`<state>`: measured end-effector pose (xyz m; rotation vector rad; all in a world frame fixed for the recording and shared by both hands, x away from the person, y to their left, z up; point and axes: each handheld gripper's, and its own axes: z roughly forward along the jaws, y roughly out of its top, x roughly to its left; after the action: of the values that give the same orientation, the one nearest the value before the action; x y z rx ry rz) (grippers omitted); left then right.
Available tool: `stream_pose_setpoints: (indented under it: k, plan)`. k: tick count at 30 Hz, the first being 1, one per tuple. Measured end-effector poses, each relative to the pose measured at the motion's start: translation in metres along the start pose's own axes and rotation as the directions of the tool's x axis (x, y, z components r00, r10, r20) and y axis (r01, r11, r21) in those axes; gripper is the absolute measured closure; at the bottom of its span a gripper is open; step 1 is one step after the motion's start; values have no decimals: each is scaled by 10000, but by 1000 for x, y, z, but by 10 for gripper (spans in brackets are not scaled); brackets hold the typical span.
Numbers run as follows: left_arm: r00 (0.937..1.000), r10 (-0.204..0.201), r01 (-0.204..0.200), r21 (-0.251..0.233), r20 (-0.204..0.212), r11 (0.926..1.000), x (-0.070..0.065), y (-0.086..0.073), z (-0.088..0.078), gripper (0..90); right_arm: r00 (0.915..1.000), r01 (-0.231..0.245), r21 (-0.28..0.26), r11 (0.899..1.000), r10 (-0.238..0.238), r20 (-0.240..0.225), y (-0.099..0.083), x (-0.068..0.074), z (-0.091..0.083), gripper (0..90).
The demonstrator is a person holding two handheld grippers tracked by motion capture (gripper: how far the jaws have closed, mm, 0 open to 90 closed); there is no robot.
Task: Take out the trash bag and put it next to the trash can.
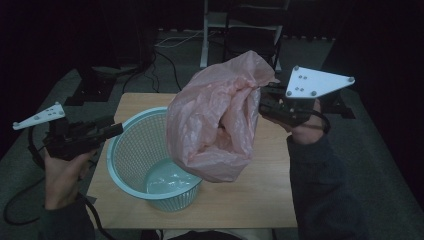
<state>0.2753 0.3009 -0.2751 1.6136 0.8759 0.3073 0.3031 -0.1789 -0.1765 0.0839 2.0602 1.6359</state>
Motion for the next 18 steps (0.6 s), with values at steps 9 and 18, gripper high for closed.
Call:
stream_pose_setpoints:
  k: [9, 18]
  plan:
    - [10000, 6, -6, 4, 18, 10000, -1, 0, 1, 440, 9994, 6, 204, 9998, -13, 333, -5, -2, -15, 888]
    - [10000, 6, -6, -31, 18, 10000, -1, 0, -1, 441, 9982, -51, 210, 9998, 39, 591, -8, -7, -29, 887]
